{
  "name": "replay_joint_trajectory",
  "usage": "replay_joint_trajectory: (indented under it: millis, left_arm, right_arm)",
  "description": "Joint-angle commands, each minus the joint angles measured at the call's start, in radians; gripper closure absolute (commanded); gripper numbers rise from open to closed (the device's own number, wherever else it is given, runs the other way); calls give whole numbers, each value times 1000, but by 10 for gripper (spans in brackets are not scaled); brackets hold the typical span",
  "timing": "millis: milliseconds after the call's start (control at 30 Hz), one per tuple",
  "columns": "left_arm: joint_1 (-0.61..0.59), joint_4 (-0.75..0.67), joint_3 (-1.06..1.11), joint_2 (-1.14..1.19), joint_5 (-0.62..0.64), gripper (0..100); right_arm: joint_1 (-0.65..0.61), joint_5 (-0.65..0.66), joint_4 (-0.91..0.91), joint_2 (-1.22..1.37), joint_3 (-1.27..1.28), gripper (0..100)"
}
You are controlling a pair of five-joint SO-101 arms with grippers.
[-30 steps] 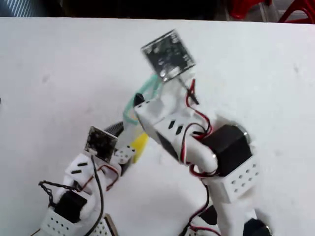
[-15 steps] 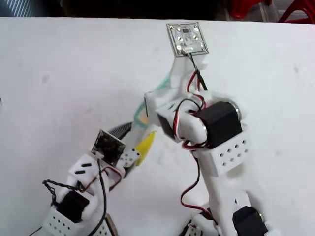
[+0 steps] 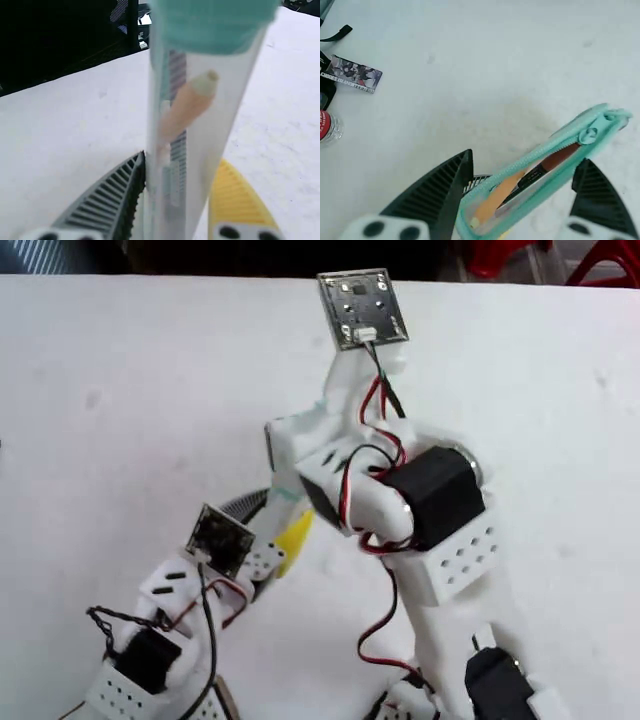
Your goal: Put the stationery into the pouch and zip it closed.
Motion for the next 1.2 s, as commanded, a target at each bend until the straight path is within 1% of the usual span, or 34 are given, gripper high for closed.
replay_joint_trajectory:
  millis: [0, 167, 267, 333, 433, 533, 600, 667, 733, 767, 800, 833, 900, 1000, 1033, 1100, 1167]
  left_arm:
    - [8, -21, -9, 7, -6, 793]
    - [8, -21, -9, 7, -6, 793]
    - [8, -21, -9, 7, -6, 793]
    - [8, -21, -9, 7, -6, 793]
    - [8, -21, -9, 7, -6, 793]
    - [8, -21, -9, 7, -6, 793]
    - [8, -21, -9, 7, -6, 793]
    - [8, -17, -11, 7, 0, 792]
    - [8, -12, -23, 7, 12, 789]
    - [8, 6, -40, 7, 40, 788]
    - [8, 41, -71, 7, 68, 779]
    - [10, 97, -110, 7, 94, 758]
    - [12, 233, -215, 7, 135, 718]
    - [18, 436, -384, 7, 152, 690]
    - [18, 477, -423, 7, 150, 684]
    - [12, 500, -451, 7, 147, 669]
    - [8, 496, -453, 7, 101, 664]
  right_arm:
    - [35, -5, 24, 7, -14, 693]
    - [104, -2, 27, 8, -12, 693]
    - [119, -2, 27, 8, -5, 693]
    - [108, -2, 27, 8, 49, 693]
    - [51, -2, 18, 21, 152, 693]
    - [28, -2, -22, 28, 181, 694]
    - [28, -2, -39, 39, 180, 727]
    - [28, 17, -41, 54, 180, 834]
    - [33, 92, -39, 70, 180, 994]
    - [35, 132, -38, 76, 180, 983]
    - [35, 172, -38, 79, 184, 941]
    - [36, 212, -38, 84, 186, 936]
    - [44, 307, -44, 88, 181, 983]
    - [54, 420, -73, 88, 172, 980]
    - [67, 453, -82, 88, 167, 983]
    - [90, 532, -97, 90, 146, 981]
    - [122, 632, -108, 90, 118, 981]
